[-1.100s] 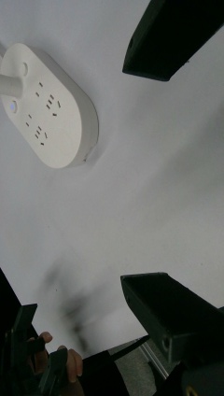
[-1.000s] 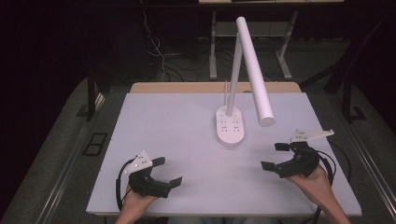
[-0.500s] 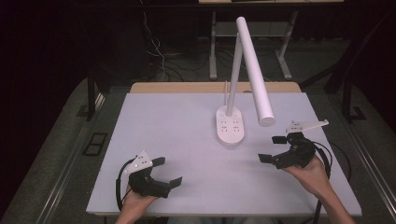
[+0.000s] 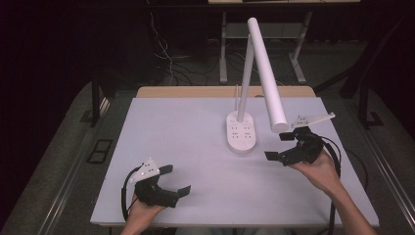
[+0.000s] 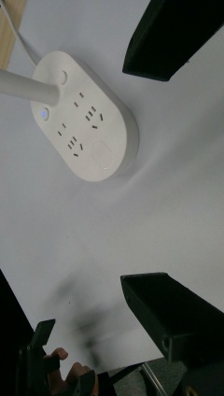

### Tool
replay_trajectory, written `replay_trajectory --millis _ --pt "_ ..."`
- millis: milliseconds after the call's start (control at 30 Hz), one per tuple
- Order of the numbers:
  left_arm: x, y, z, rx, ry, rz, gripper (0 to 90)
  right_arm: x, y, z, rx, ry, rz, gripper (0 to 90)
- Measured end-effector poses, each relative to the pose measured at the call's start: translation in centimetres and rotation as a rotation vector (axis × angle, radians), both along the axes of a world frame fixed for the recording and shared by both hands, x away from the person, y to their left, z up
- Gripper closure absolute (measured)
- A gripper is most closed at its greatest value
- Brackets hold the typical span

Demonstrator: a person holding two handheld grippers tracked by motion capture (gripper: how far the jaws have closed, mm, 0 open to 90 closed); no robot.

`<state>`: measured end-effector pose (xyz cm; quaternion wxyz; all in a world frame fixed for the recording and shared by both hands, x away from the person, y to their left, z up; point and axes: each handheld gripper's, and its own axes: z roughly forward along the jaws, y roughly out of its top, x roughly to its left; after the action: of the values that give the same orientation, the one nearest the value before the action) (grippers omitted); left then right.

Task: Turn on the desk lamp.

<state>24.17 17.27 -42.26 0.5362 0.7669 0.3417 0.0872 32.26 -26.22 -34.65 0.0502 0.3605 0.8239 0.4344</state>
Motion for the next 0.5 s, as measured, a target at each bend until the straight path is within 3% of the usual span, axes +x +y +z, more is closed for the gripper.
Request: replay_trajectory --millis 500 --pt "0.0 0.0 0.0 -0.001 -0.001 -0.001 0.0 3.5 1.1 0.6 -0.007 0.009 -0.015 1.0"
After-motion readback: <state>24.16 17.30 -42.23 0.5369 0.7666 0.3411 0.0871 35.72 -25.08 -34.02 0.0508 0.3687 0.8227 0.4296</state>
